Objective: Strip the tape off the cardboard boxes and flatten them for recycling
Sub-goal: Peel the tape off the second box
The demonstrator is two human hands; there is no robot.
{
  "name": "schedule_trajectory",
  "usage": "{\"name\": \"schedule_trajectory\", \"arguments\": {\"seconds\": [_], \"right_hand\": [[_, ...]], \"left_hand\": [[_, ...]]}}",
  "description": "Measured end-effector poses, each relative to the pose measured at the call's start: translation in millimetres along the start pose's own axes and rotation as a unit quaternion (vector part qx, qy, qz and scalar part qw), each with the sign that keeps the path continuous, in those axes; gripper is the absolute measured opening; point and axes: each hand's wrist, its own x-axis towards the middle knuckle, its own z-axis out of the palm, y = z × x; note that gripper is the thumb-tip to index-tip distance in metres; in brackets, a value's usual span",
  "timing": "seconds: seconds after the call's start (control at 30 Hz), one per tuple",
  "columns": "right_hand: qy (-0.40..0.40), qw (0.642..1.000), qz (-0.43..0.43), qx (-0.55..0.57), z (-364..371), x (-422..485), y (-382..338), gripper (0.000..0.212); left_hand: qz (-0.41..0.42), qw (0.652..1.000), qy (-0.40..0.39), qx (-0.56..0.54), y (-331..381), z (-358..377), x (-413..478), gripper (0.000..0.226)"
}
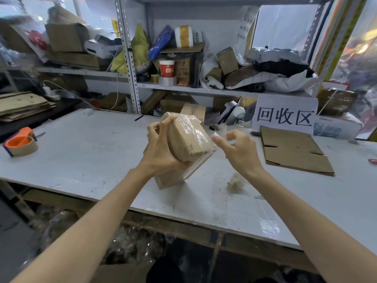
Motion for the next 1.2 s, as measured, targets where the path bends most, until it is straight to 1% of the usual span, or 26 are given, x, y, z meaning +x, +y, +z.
{"name": "schedule_trajectory", "arguments": {"seconds": [0.07, 0.17, 0.23, 0.27, 0.33, 0.43, 0.47, 0.5, 0.53, 0.63, 0.7, 0.8, 0.87, 0.97, 1.03, 1.13, 1.2], "right_hand": [[-0.046, 0.998, 0.028, -0.016, 2, 5, -2, 0.055], [-0.094, 0.993, 0.068, 0.025, 1, 11, -3, 0.031], [-0.105, 0.99, 0.086, 0.045, 2, 12, -2, 0.016], [-0.093, 0.989, 0.095, 0.06, 4, 11, -1, 0.013], [-0.049, 0.98, 0.138, 0.132, 8, 10, 1, 0.013], [-0.003, 0.937, 0.21, 0.277, 11, 8, 1, 0.008], [0.008, 0.923, 0.221, 0.316, 12, 8, 0, 0.007], [0.013, 0.917, 0.22, 0.334, 12, 9, 0, 0.006], [0.013, 0.922, 0.207, 0.327, 13, 10, -1, 0.006], [0.008, 0.957, 0.139, 0.256, 9, 9, 0, 0.013], [0.01, 0.971, 0.095, 0.218, 6, 5, 2, 0.017], [0.027, 0.987, 0.02, 0.155, 5, -4, 4, 0.012], [0.032, 0.995, -0.036, 0.093, 5, -8, 2, 0.011], [0.027, 0.993, -0.114, 0.013, -1, -9, 2, 0.01], [0.003, 0.985, -0.17, -0.026, -5, -11, 3, 0.01], [-0.028, 0.971, -0.223, -0.077, -12, -13, 2, 0.01], [-0.02, 0.956, -0.25, -0.151, -17, -12, 0, 0.014]], "left_hand": [[0.025, 1.0, -0.001, -0.008, 2, -1, -3, 0.116], [0.049, 0.999, -0.009, -0.017, 3, -2, -5, 0.116], [0.056, 0.998, -0.014, -0.019, 3, -2, -6, 0.117], [0.056, 0.998, -0.014, -0.021, 3, -2, -6, 0.117], [0.046, 0.998, -0.01, -0.031, 2, -1, -7, 0.117], [-0.012, 0.999, 0.0, -0.048, 4, 2, -7, 0.118], [-0.042, 0.997, 0.006, -0.058, 4, 3, -6, 0.119], [-0.07, 0.995, 0.012, -0.069, 5, 4, -6, 0.121], [-0.093, 0.992, 0.015, -0.079, 4, 5, -5, 0.122], [-0.144, 0.984, 0.007, -0.106, 4, 10, -1, 0.119], [-0.156, 0.982, 0.005, -0.102, 5, 11, 0, 0.12], [-0.171, 0.98, 0.011, -0.1, 7, 15, 4, 0.119], [-0.178, 0.979, 0.013, -0.098, 8, 17, 8, 0.118], [-0.178, 0.98, 0.0, -0.086, 6, 17, 11, 0.117], [-0.181, 0.98, -0.006, -0.084, 6, 15, 12, 0.117], [-0.187, 0.979, -0.015, -0.083, 6, 13, 12, 0.118], [-0.19, 0.978, -0.024, -0.082, 8, 11, 12, 0.12]]}}
